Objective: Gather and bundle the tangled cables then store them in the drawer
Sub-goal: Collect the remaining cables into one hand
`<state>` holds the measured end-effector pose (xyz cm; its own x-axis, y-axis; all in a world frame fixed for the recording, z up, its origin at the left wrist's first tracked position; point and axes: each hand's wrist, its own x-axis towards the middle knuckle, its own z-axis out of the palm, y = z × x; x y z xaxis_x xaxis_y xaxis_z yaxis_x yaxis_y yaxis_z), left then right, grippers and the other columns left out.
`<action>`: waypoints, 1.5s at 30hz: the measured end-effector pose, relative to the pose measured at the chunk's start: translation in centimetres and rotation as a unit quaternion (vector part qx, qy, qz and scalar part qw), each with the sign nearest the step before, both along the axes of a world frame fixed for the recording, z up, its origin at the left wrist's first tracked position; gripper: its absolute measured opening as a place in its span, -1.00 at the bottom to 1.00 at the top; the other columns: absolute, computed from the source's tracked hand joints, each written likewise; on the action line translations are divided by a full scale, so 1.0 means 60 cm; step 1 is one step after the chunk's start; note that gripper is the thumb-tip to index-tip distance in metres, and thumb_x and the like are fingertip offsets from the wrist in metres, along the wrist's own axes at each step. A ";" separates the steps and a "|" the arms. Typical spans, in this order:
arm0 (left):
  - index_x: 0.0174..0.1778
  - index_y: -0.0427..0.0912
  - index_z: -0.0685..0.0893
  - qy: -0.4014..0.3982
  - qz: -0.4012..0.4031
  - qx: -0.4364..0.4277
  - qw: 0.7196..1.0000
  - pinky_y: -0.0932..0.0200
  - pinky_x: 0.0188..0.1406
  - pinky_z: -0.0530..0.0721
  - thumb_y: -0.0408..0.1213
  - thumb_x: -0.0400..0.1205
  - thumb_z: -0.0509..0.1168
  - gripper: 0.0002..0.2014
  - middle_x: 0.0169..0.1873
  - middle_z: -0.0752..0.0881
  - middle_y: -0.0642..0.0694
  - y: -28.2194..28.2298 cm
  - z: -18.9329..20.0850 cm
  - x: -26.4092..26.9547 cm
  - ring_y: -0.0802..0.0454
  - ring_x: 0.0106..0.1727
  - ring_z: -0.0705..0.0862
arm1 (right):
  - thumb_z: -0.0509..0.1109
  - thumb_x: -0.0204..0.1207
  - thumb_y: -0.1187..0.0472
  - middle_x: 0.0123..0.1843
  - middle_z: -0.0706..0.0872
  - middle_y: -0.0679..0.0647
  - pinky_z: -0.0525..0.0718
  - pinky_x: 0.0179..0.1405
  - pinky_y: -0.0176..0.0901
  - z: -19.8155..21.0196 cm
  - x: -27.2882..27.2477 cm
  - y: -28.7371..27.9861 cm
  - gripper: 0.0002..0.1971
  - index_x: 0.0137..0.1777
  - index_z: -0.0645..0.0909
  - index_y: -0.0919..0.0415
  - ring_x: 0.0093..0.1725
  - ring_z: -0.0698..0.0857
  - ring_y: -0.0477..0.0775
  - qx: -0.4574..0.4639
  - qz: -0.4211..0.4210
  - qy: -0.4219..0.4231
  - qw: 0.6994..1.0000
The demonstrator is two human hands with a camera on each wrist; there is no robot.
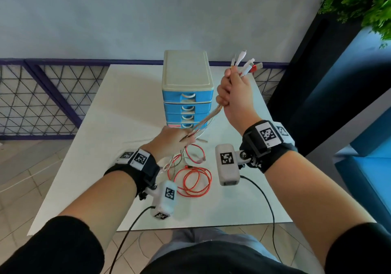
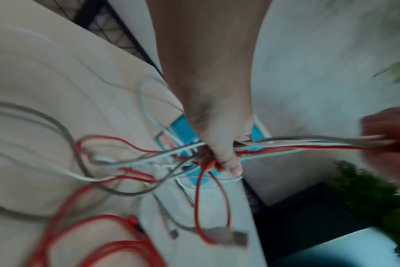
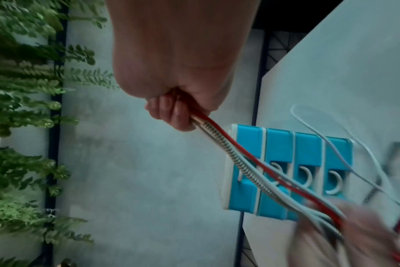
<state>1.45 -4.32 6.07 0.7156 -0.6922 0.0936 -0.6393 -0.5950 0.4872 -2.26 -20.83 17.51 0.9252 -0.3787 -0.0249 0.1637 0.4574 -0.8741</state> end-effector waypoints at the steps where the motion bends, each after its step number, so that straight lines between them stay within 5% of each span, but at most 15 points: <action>1: 0.09 -0.17 0.67 -0.008 0.021 0.028 0.999 0.26 -0.12 0.29 -0.12 0.67 0.25 -0.78 -0.17 0.71 0.00 0.010 -0.010 0.000 0.01 -0.05 0.66 | -0.01 0.75 0.17 -0.57 0.23 -0.08 0.07 -0.71 -0.37 0.005 0.000 -0.005 -0.67 -0.27 0.38 0.11 -0.68 0.16 -0.16 -0.004 0.002 0.007 1.000; 7: 0.25 -0.05 0.61 0.025 0.099 0.157 0.982 0.00 0.11 0.23 0.06 0.66 0.16 -0.64 -0.36 0.46 0.12 0.035 -0.036 0.006 -0.13 0.24 0.54 | 0.01 0.76 0.13 -0.56 0.27 -0.09 0.13 -0.73 -0.34 0.007 -0.005 -0.012 -0.67 -0.25 0.39 0.11 -0.65 0.17 -0.16 -0.041 0.013 0.028 0.999; 10: 0.20 0.07 0.61 0.030 0.117 0.202 0.972 -0.06 0.16 0.24 0.11 0.63 0.14 -0.67 -0.09 0.65 0.01 0.048 -0.047 0.013 -0.12 0.26 0.49 | 0.01 0.76 0.11 -0.54 0.27 -0.09 0.11 -0.72 -0.33 0.015 -0.007 -0.017 -0.67 -0.25 0.39 0.11 -0.65 0.17 -0.16 -0.055 0.014 0.027 0.998; 15: 0.15 0.08 0.60 0.055 0.138 0.222 0.964 -0.17 0.24 0.24 0.26 0.59 0.03 -0.56 0.23 0.60 0.02 0.056 -0.060 0.025 -0.13 0.28 0.48 | 0.01 0.76 0.11 -0.56 0.28 -0.10 0.12 -0.73 -0.34 0.019 -0.009 -0.016 -0.67 -0.25 0.38 0.11 -0.66 0.17 -0.17 -0.078 0.025 0.029 0.996; 21: 0.22 0.00 0.46 0.082 0.143 0.173 0.971 -0.28 0.51 0.05 0.38 0.49 0.15 -0.42 0.30 0.51 0.02 0.070 -0.056 0.008 -0.06 0.44 0.40 | 0.01 0.76 0.11 -0.58 0.28 -0.13 0.10 -0.75 -0.37 0.012 -0.008 -0.030 -0.67 -0.26 0.38 0.10 -0.67 0.15 -0.18 -0.045 0.003 0.029 0.999; 26: 0.26 -0.03 0.40 0.100 0.158 0.184 0.965 -0.34 0.57 -0.13 0.37 0.54 0.05 -0.41 0.34 0.42 0.00 0.096 -0.064 0.001 -0.05 0.53 0.30 | 0.03 0.76 0.08 -0.58 0.29 -0.13 0.13 -0.74 -0.35 0.007 -0.003 -0.030 -0.67 -0.26 0.39 0.09 -0.66 0.17 -0.17 -0.068 -0.013 0.037 0.997; 30: 0.41 0.04 0.34 0.179 0.153 0.206 0.950 -0.40 0.56 -0.20 0.62 0.22 0.11 -0.05 0.48 0.28 0.00 0.092 -0.048 0.008 -0.04 0.62 0.10 | 0.02 0.76 0.08 -0.56 0.28 -0.13 0.13 -0.74 -0.33 -0.006 0.003 -0.019 -0.66 -0.26 0.39 0.08 -0.66 0.17 -0.18 -0.096 0.012 0.044 0.994; 32: 0.54 0.24 0.19 0.200 0.115 0.165 0.959 -0.44 0.54 -0.26 0.68 0.09 0.10 0.09 0.58 0.15 0.03 0.084 -0.033 0.011 0.00 0.66 -0.06 | 0.02 0.76 0.11 -0.57 0.28 -0.13 0.11 -0.74 -0.34 -0.008 0.006 -0.016 -0.67 -0.26 0.40 0.09 -0.66 0.17 -0.19 -0.074 0.038 0.045 0.995; 35: 0.59 0.25 0.10 0.154 0.067 0.039 0.985 -0.21 0.58 -0.32 0.54 0.29 0.13 -0.05 0.66 0.05 0.10 0.051 0.014 -0.003 0.12 0.68 -0.13 | 0.02 0.77 0.09 -0.57 0.27 -0.13 0.08 -0.73 -0.35 -0.010 0.008 -0.001 -0.67 -0.25 0.38 0.10 -0.66 0.16 -0.19 -0.043 0.088 0.045 0.994; 38: 0.49 0.16 0.35 0.169 0.012 -0.129 0.977 0.07 0.55 0.27 0.46 0.42 0.13 -0.25 0.50 0.44 0.07 -0.001 0.065 -0.021 0.12 0.50 0.41 | 0.03 0.77 0.07 -0.58 0.26 -0.13 0.11 -0.76 -0.38 -0.011 0.011 0.021 -0.66 -0.25 0.39 0.10 -0.66 0.16 -0.19 -0.020 0.135 0.048 0.990; 40: 0.28 0.09 0.51 0.224 -0.020 -0.188 0.956 0.13 0.25 0.55 0.26 0.58 0.14 -0.55 0.14 0.70 0.08 -0.031 0.087 -0.031 0.22 0.15 0.64 | 0.04 0.76 0.07 -0.58 0.27 -0.12 0.15 -0.78 -0.38 -0.010 0.010 0.026 -0.68 -0.23 0.41 0.11 -0.66 0.16 -0.19 -0.001 0.152 0.049 0.987; 42: -0.01 -0.07 0.57 0.240 -0.036 -0.223 0.944 0.15 -0.04 0.56 -0.02 0.72 0.11 -0.78 -0.27 0.69 0.01 -0.049 0.098 -0.037 0.14 -0.17 0.63 | 0.04 0.76 0.10 -0.57 0.30 -0.10 0.17 -0.77 -0.36 -0.006 0.008 0.022 -0.72 -0.14 0.46 0.15 -0.67 0.18 -0.17 0.019 0.157 0.042 0.987; 45: -0.27 -0.06 0.54 0.225 -0.034 -0.244 0.943 0.17 -0.30 0.43 -0.11 0.74 0.07 -0.70 -0.48 0.50 0.05 -0.059 0.098 -0.042 0.10 -0.40 0.46 | 0.05 0.76 0.10 -0.53 0.35 -0.06 0.28 -0.68 -0.33 -0.001 0.003 0.011 -0.77 0.00 0.47 0.19 -0.64 0.25 -0.13 0.052 0.155 0.031 0.986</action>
